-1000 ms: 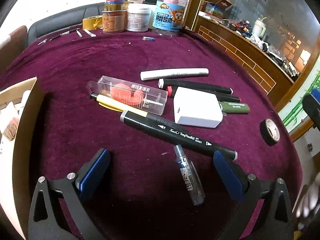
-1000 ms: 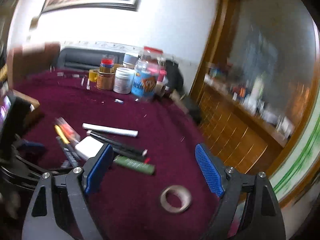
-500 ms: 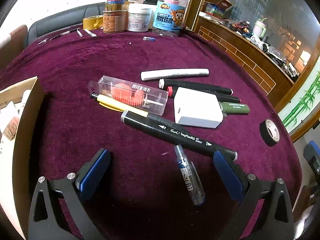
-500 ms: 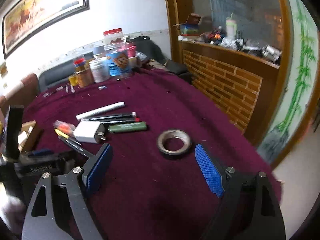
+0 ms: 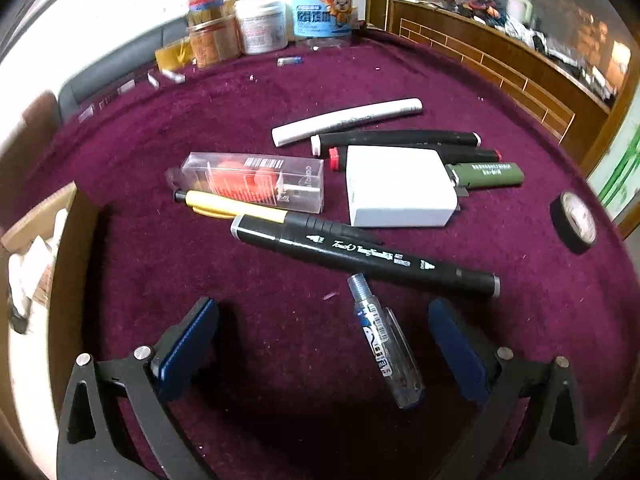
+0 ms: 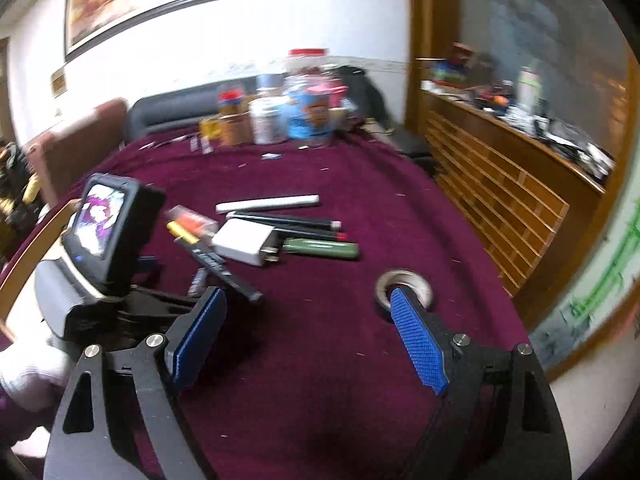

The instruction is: Organize rigid objects

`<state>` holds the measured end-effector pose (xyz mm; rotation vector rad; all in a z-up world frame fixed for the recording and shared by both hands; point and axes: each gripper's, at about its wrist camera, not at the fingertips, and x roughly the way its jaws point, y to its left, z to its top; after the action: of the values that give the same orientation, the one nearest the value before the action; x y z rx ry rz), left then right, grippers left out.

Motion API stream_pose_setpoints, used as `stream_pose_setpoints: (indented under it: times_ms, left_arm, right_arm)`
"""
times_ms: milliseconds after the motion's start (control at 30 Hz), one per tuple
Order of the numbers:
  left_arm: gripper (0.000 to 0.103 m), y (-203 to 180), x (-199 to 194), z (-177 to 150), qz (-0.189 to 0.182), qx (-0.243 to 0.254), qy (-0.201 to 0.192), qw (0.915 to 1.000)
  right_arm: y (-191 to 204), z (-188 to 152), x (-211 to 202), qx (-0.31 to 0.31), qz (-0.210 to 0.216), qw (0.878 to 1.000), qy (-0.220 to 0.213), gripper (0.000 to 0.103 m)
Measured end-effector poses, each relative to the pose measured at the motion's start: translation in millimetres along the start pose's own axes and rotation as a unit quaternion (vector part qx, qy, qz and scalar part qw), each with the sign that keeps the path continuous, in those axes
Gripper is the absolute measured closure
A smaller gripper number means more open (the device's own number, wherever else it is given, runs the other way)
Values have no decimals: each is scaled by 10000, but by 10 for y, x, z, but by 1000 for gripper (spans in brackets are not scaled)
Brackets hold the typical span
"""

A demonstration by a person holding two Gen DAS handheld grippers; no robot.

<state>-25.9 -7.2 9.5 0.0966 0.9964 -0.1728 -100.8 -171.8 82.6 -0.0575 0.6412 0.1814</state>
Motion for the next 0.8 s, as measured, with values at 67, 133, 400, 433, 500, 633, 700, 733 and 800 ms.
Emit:
stream_pose_setpoints:
  times_ms: [67, 133, 400, 433, 500, 633, 700, 733, 800]
  left_arm:
    - [8, 87, -77, -36, -128, -240, -16, 9996]
    - [8, 218, -231, -120, -444, -670, 57, 9967]
    - [7, 743, -1136, -674, -628, -1663, -592, 9823]
    - [7, 775, -1186, -699, -615, -1694, -643, 9815]
    - [7, 880, -1305, -768, -587, -1802, -751, 9790]
    - [7, 963, -1316, -801, -659, -1926, -812, 9757]
    - [7, 949, -1233, -778, -741, -1950, -743, 9752]
    - [7, 930, -1190, -774, -838, -1960, -699, 9745]
    - [7, 910, -1174, -811, -929, -1932, -647, 9746]
  right_arm:
    - [29, 88, 87, 10, 184, 9998, 74, 18]
    - [11, 195, 203, 89, 272, 9995, 134, 18]
    - [153, 478, 1123, 491, 1399, 9800, 1330, 18]
    - [190, 459, 1202, 514, 1447, 9780, 1410, 18]
    - [291, 395, 1380, 620, 1580, 9723, 1610, 18]
    - [438, 247, 1542, 1006, 2197, 9498, 1989, 18]
    - [510, 186, 1541, 1173, 2747, 9300, 2140, 18]
    - [536, 160, 1521, 1247, 3068, 9177, 2196, 18]
    - [548, 148, 1454, 1300, 3455, 9030, 2200, 18]
